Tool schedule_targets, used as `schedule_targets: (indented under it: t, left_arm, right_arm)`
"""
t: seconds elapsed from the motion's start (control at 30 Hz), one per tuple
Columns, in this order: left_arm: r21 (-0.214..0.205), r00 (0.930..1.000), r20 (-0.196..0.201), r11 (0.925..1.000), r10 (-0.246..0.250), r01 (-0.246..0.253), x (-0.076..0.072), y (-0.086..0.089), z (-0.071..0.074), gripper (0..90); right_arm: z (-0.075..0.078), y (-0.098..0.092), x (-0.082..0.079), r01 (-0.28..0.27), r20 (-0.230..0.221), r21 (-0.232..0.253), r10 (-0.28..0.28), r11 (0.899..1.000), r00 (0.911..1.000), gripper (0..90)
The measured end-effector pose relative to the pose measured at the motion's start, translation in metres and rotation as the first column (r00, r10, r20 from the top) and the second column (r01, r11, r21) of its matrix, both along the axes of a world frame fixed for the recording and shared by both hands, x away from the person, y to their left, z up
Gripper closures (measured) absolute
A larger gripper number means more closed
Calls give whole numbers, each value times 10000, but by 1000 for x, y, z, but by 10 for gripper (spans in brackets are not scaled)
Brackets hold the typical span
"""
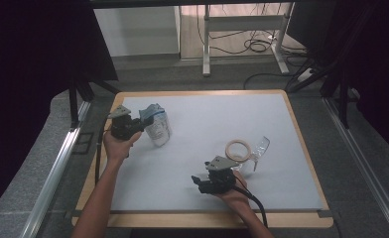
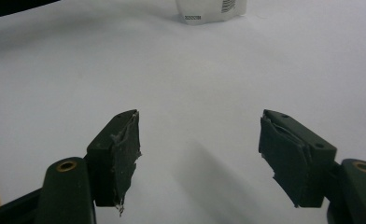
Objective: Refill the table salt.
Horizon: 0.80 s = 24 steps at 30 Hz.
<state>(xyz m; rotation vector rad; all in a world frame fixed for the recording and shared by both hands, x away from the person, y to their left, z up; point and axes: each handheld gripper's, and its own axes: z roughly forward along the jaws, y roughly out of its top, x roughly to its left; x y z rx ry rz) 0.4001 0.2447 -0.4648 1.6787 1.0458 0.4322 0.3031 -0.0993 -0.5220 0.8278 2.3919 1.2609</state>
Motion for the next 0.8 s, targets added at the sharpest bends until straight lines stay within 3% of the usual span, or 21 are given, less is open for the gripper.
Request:
schedule_targets:
  t: [0.07, 0.23, 0.4, 0.8]
  left_arm:
    - [-106, 10000, -43, 9999, -37, 36, 0, 1, 0, 778]
    - [153, 9999, 121, 9999, 33, -35, -1, -2, 1, 834]
    - [-104, 9997, 193, 9998, -163, 165, -2, -3, 1, 880]
    - [-207, 9973, 441, 9980, -592, 601, -7, -10, 13, 886]
  right_arm:
    - [-1, 0, 1, 15, -20, 8, -15, 10000, 10000, 297]
    - [-2, 1, 0, -22, -47, -53, 22, 10000, 10000, 297]
    - [-2, 1, 0, 0, -30, -60, -1, 10000, 10000, 297]
    - [-1, 0, 0, 65, 63, -33, -64, 10000, 10000, 297]
